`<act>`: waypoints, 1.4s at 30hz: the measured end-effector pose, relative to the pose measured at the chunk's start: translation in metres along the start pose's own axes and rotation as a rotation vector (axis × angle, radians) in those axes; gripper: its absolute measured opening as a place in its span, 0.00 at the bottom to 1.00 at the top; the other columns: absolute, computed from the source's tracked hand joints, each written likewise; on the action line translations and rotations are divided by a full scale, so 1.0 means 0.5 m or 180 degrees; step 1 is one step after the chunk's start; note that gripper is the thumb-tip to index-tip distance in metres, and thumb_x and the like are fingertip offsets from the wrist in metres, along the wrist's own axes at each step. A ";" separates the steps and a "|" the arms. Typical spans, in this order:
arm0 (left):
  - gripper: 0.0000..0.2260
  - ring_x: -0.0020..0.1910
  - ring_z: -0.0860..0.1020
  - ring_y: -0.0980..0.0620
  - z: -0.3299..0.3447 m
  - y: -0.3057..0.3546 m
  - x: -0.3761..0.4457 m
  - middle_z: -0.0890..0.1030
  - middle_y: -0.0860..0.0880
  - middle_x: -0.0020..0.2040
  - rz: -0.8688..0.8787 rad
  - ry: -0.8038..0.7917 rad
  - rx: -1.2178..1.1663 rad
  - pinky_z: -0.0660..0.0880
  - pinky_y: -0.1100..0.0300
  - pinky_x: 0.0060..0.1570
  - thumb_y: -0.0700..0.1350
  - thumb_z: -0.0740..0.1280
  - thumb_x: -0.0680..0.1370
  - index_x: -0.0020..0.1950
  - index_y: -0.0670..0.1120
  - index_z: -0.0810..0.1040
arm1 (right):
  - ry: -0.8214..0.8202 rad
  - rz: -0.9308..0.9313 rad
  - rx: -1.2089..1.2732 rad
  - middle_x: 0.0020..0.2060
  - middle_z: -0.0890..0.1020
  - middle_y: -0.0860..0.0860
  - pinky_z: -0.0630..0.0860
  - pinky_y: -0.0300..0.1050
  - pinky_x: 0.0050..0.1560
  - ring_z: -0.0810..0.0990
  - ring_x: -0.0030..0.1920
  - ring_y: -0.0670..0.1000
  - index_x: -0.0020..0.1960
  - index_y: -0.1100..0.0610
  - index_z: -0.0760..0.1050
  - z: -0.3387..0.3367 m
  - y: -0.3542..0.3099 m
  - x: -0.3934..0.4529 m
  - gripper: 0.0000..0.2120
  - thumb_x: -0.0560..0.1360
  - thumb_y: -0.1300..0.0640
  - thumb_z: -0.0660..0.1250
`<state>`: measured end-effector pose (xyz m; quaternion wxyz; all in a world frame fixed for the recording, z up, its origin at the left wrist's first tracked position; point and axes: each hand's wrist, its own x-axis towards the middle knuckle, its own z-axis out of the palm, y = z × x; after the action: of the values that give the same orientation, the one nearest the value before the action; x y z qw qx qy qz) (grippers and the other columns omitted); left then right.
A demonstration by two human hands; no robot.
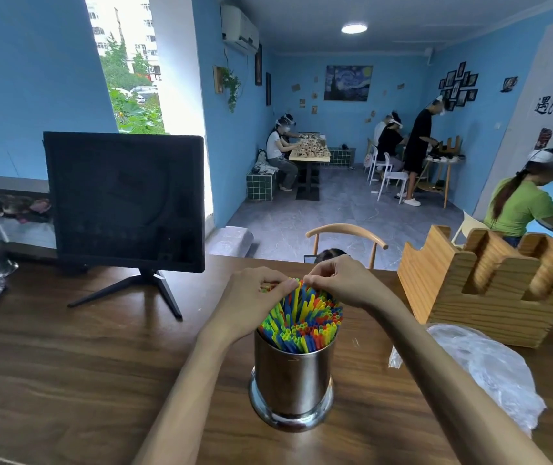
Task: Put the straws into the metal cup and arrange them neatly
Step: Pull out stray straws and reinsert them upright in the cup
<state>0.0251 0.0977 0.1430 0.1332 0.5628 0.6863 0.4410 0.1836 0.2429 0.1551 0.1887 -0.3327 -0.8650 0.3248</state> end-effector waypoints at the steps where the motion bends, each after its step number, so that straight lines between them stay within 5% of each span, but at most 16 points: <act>1: 0.11 0.48 0.81 0.63 0.000 0.000 -0.001 0.85 0.60 0.48 0.0003 -0.0005 -0.0003 0.81 0.53 0.53 0.58 0.68 0.80 0.53 0.55 0.87 | 0.0011 0.0011 0.0017 0.40 0.86 0.47 0.83 0.45 0.49 0.85 0.44 0.45 0.45 0.53 0.85 0.001 -0.001 0.001 0.10 0.79 0.49 0.69; 7: 0.09 0.49 0.81 0.64 -0.005 0.001 -0.002 0.85 0.60 0.48 0.0029 0.0091 -0.0150 0.80 0.58 0.52 0.55 0.69 0.80 0.53 0.55 0.87 | 0.0478 -0.0104 0.0018 0.35 0.85 0.49 0.73 0.40 0.39 0.81 0.37 0.45 0.39 0.55 0.84 -0.012 -0.024 -0.003 0.16 0.78 0.45 0.70; 15: 0.06 0.49 0.79 0.68 -0.004 0.011 0.002 0.83 0.66 0.47 0.0107 0.0259 -0.0425 0.75 0.72 0.47 0.51 0.69 0.81 0.55 0.57 0.85 | 0.0844 -0.0516 0.0240 0.42 0.86 0.47 0.81 0.48 0.46 0.83 0.39 0.44 0.47 0.53 0.83 -0.058 -0.072 -0.020 0.09 0.81 0.50 0.68; 20: 0.14 0.52 0.77 0.70 -0.005 0.022 0.009 0.81 0.59 0.55 0.0069 0.0228 -0.0757 0.73 0.75 0.49 0.52 0.69 0.81 0.66 0.59 0.78 | 0.1686 -0.1159 0.0670 0.39 0.82 0.43 0.80 0.48 0.42 0.81 0.38 0.44 0.48 0.52 0.80 -0.088 -0.119 -0.046 0.06 0.82 0.55 0.66; 26: 0.09 0.52 0.81 0.62 0.002 0.024 0.011 0.86 0.56 0.51 0.0044 0.0109 -0.0865 0.75 0.72 0.52 0.51 0.68 0.82 0.60 0.57 0.82 | 0.2486 -0.1568 0.1508 0.40 0.81 0.49 0.73 0.41 0.34 0.78 0.34 0.45 0.50 0.55 0.76 -0.121 -0.146 -0.059 0.08 0.85 0.58 0.60; 34: 0.10 0.34 0.79 0.54 -0.027 0.046 -0.008 0.87 0.44 0.42 -0.0033 0.0755 -0.2641 0.78 0.65 0.35 0.43 0.73 0.70 0.50 0.45 0.85 | 0.2452 -0.0577 0.2792 0.32 0.81 0.53 0.75 0.39 0.30 0.77 0.29 0.48 0.49 0.57 0.74 -0.095 -0.086 -0.038 0.10 0.86 0.59 0.57; 38: 0.12 0.35 0.79 0.54 -0.034 0.056 -0.013 0.87 0.46 0.40 -0.0006 0.1268 -0.2666 0.78 0.65 0.34 0.48 0.73 0.70 0.51 0.45 0.86 | 0.2166 -0.0265 0.3012 0.26 0.81 0.49 0.76 0.39 0.32 0.79 0.27 0.46 0.50 0.58 0.73 -0.064 -0.061 -0.032 0.09 0.86 0.57 0.57; 42: 0.08 0.35 0.77 0.59 -0.033 0.058 -0.021 0.85 0.53 0.39 0.0015 0.1645 -0.2663 0.76 0.62 0.37 0.46 0.72 0.75 0.52 0.45 0.85 | 0.2073 -0.0239 0.3046 0.31 0.84 0.50 0.79 0.42 0.36 0.80 0.30 0.47 0.50 0.58 0.75 -0.049 -0.064 -0.034 0.09 0.86 0.57 0.59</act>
<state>0.0366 0.0801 0.1711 0.1722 0.3347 0.4597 0.8044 0.1943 0.2237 0.1926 0.5859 -0.2622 -0.5305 0.5537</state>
